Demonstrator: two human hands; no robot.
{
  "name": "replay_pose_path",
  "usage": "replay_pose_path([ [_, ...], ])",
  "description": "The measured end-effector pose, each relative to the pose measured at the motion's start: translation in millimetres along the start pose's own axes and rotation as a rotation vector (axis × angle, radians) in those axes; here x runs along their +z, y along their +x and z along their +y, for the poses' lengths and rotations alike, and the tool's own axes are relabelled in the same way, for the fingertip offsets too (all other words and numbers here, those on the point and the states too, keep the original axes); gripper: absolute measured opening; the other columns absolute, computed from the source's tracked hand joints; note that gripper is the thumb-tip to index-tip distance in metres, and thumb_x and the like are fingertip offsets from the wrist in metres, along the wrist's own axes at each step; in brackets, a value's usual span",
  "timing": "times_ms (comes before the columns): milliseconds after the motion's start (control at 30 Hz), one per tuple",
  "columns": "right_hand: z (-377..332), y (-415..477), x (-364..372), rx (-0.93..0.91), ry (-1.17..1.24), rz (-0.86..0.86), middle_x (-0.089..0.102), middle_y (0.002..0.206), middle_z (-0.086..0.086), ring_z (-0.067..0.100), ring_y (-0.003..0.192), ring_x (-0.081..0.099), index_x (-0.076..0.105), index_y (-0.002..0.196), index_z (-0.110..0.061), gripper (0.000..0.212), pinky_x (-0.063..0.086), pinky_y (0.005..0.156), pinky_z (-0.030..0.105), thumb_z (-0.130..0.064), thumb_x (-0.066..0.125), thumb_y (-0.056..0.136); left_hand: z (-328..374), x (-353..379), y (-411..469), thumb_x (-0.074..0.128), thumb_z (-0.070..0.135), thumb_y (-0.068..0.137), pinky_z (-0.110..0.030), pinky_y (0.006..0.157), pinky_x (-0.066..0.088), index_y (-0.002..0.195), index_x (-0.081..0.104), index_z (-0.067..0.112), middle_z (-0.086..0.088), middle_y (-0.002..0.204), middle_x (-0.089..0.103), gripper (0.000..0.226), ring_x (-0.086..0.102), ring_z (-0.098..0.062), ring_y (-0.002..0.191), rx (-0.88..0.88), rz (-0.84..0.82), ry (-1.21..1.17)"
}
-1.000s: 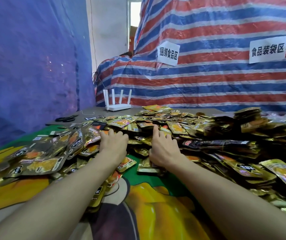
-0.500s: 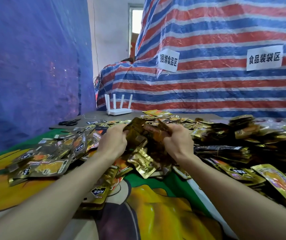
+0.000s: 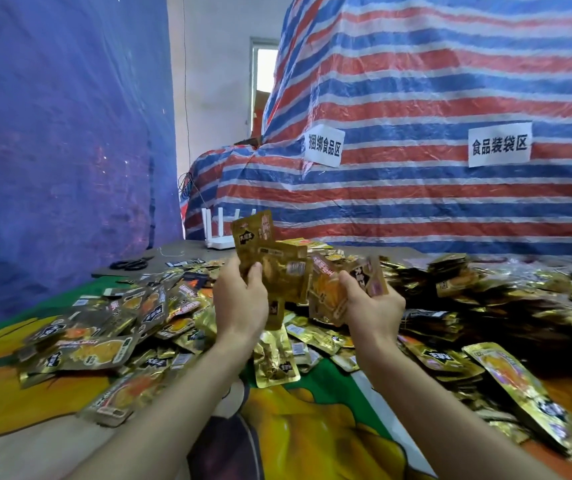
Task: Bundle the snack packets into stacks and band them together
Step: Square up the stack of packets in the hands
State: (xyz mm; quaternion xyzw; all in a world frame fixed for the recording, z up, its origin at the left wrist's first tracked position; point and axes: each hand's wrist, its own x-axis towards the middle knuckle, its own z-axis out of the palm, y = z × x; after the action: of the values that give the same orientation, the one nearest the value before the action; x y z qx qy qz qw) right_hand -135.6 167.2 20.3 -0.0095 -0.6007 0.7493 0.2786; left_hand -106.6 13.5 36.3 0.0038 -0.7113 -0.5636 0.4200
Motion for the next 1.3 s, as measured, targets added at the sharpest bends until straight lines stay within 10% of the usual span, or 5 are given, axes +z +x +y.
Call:
replay_pose_path([
  [133, 5, -12, -5, 0.277, 0.271, -0.131, 0.072, 0.067, 0.01, 0.023, 0.065, 0.07, 0.066, 0.075, 0.002, 0.015, 0.058, 0.067, 0.034, -0.004, 0.072, 0.088, -4, 10, -27, 0.049, 0.02, 0.106, -0.005, 0.055, 0.041, 0.092, 0.048, 0.023, 0.013, 0.085, 0.056, 0.013, 0.051, 0.015, 0.063, -0.056, 0.041, -0.042],
  [267, 12, -19, -8, 0.437, 0.313, -0.3, 0.064, 0.075, 0.021, 0.024, 0.06, 0.068, 0.062, 0.099, 0.009, 0.015, 0.053, 0.052, 0.028, 0.015, 0.059, 0.086, -20, 12, -33, 0.057, 0.023, 0.101, -0.025, 0.057, 0.042, 0.084, 0.052, 0.011, -0.01, 0.078, 0.055, 0.021, 0.053, -0.017, 0.067, -0.164, 0.042, -0.022],
  [600, 25, -27, -4, 0.203, 0.004, -0.187, 0.071, 0.097, -0.008, 0.014, 0.098, 0.066, 0.06, 0.091, -0.034, 0.016, 0.053, 0.094, 0.043, -0.046, 0.057, 0.1, -27, 0, -40, 0.079, -0.001, 0.065, -0.031, 0.052, 0.055, 0.067, 0.066, 0.015, 0.0, 0.064, 0.07, 0.021, 0.069, -0.018, 0.061, -0.36, -0.362, -0.225],
  [833, 25, -36, -5, 0.065, 0.086, -0.333, 0.077, 0.082, -0.006, 0.011, 0.077, 0.075, 0.07, 0.096, -0.021, 0.008, 0.057, 0.061, 0.02, -0.025, 0.063, 0.1, -13, 3, -60, 0.067, 0.018, 0.069, -0.02, 0.058, 0.05, 0.064, 0.068, 0.012, -0.001, 0.068, 0.069, 0.007, 0.065, -0.009, 0.062, -0.417, -0.814, -0.079],
  [1300, 25, -39, -8, 0.018, 0.101, -0.436, 0.077, 0.081, -0.002, 0.013, 0.078, 0.075, 0.079, 0.076, -0.025, 0.037, 0.059, 0.065, 0.022, 0.001, 0.062, 0.095, -27, 14, -48, 0.084, 0.028, 0.073, -0.046, 0.084, 0.059, 0.112, 0.061, 0.02, -0.003, 0.1, 0.073, 0.046, 0.07, -0.022, 0.093, -0.43, -0.253, -0.201],
])
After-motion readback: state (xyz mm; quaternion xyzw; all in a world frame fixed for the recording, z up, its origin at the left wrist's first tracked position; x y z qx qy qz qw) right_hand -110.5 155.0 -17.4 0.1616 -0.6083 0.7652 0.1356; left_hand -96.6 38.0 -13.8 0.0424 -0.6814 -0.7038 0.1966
